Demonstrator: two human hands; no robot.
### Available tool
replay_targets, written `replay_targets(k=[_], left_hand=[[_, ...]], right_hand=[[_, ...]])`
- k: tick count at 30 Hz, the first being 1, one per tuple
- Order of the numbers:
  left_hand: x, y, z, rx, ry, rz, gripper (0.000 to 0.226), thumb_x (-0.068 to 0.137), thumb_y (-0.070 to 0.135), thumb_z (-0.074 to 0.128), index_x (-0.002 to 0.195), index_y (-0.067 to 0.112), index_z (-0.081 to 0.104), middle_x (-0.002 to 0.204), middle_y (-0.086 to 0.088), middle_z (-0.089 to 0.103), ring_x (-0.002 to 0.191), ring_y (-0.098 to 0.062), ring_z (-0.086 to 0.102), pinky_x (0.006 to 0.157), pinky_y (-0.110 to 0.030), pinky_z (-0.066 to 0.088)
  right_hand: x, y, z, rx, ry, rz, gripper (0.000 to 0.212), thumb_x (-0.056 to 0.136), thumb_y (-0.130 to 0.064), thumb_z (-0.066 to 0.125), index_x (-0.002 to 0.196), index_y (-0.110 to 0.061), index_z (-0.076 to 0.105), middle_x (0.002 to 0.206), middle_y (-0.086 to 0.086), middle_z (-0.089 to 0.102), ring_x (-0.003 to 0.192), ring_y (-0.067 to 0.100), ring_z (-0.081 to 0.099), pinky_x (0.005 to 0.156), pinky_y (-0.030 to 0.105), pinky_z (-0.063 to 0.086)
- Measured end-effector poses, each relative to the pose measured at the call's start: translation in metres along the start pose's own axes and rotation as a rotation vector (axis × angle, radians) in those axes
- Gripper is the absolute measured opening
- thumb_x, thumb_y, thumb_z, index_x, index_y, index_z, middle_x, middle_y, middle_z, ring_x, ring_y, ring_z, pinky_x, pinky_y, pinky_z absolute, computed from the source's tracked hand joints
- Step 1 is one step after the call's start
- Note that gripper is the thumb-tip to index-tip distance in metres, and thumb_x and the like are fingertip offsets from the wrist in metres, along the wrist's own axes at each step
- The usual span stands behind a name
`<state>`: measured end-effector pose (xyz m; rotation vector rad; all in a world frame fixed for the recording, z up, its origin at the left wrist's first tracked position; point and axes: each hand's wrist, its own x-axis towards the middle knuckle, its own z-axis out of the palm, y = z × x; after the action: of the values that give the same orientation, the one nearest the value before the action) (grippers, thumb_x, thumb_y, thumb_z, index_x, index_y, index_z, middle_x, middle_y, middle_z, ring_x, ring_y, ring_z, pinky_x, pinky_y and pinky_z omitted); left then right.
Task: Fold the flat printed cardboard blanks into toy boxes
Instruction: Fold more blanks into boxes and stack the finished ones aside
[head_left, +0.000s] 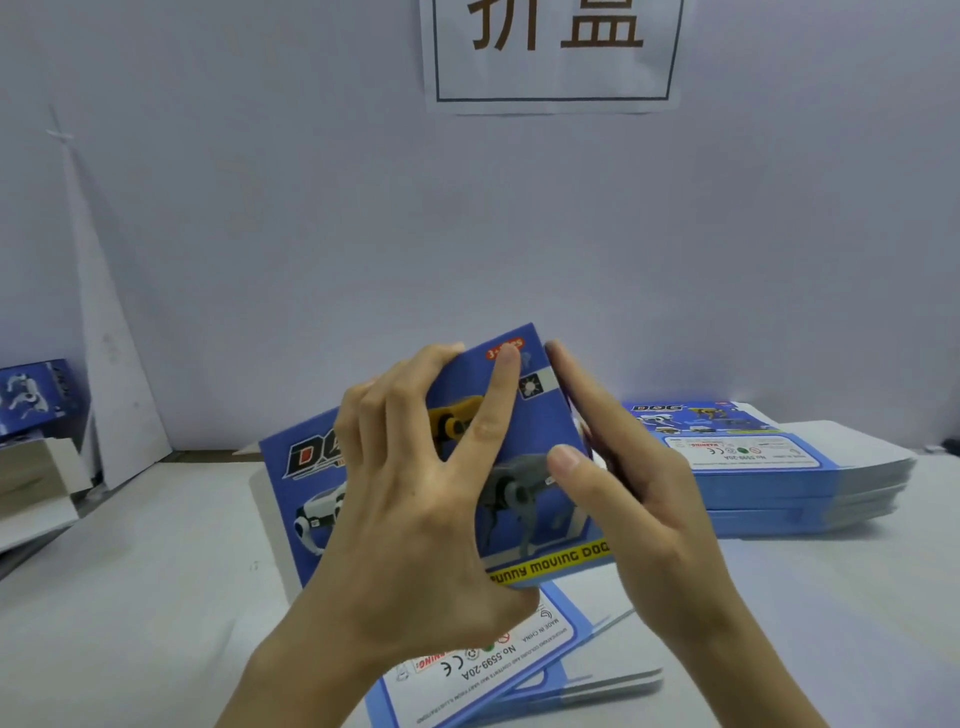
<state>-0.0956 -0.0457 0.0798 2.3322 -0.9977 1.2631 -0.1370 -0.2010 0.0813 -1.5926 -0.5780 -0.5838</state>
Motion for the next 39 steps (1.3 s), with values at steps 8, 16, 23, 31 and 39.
replay_targets(k=[8, 16, 23, 31, 39], left_hand=[[-0.003, -0.008, 0.004, -0.005, -0.05, 0.005, 0.121, 0.05, 0.063, 0.071, 0.149, 0.011, 0.026, 0.139, -0.017, 0.026, 0.128, -0.032, 0.028, 0.104, -0.055, 0.034], [0.001, -0.019, 0.004, -0.184, -0.041, -0.121, 0.111, 0.062, 0.061, 0.066, 0.152, 0.034, 0.005, 0.158, 0.003, -0.002, 0.149, -0.019, -0.003, 0.12, -0.041, 0.004], [-0.004, -0.016, 0.013, -1.377, -0.16, -0.87, 0.139, 0.027, 0.071, 0.082, 0.145, 0.054, 0.009, 0.154, 0.006, 0.032, 0.134, -0.012, 0.042, 0.112, -0.048, 0.034], [-0.002, -0.01, 0.017, -1.43, -0.223, -0.669, 0.078, 0.061, 0.031, 0.08, 0.132, 0.027, 0.048, 0.119, -0.003, 0.068, 0.109, -0.025, 0.066, 0.089, -0.038, 0.056], [-0.004, -0.019, 0.02, -1.419, -0.227, -0.662, 0.075, 0.059, 0.034, 0.081, 0.127, 0.035, 0.051, 0.119, 0.0, 0.068, 0.108, -0.025, 0.066, 0.087, -0.042, 0.056]], right_hand=[[-0.001, 0.011, 0.002, -0.279, 0.011, -0.012, 0.056, 0.087, -0.035, 0.055, 0.139, -0.048, 0.039, 0.149, -0.028, 0.031, 0.138, -0.001, 0.031, 0.095, 0.028, 0.052], [0.01, 0.013, -0.018, 0.159, 0.321, 0.246, 0.101, 0.06, -0.025, 0.075, 0.146, -0.044, 0.027, 0.118, 0.001, 0.061, 0.089, 0.012, 0.07, 0.065, 0.018, 0.053], [0.01, 0.019, 0.002, 0.404, 0.394, 0.221, 0.087, 0.061, -0.032, 0.079, 0.137, -0.036, 0.037, 0.12, 0.008, 0.066, 0.099, 0.028, 0.07, 0.073, 0.038, 0.057], [0.005, 0.023, 0.017, 0.25, 0.392, 0.22, 0.086, 0.053, -0.041, 0.081, 0.128, -0.035, 0.038, 0.107, -0.006, 0.068, 0.096, 0.023, 0.071, 0.075, 0.029, 0.058], [0.006, 0.019, 0.004, 0.282, 0.285, 0.246, 0.071, 0.059, -0.039, 0.077, 0.121, -0.032, 0.045, 0.111, 0.001, 0.065, 0.092, 0.023, 0.071, 0.069, 0.026, 0.056]])
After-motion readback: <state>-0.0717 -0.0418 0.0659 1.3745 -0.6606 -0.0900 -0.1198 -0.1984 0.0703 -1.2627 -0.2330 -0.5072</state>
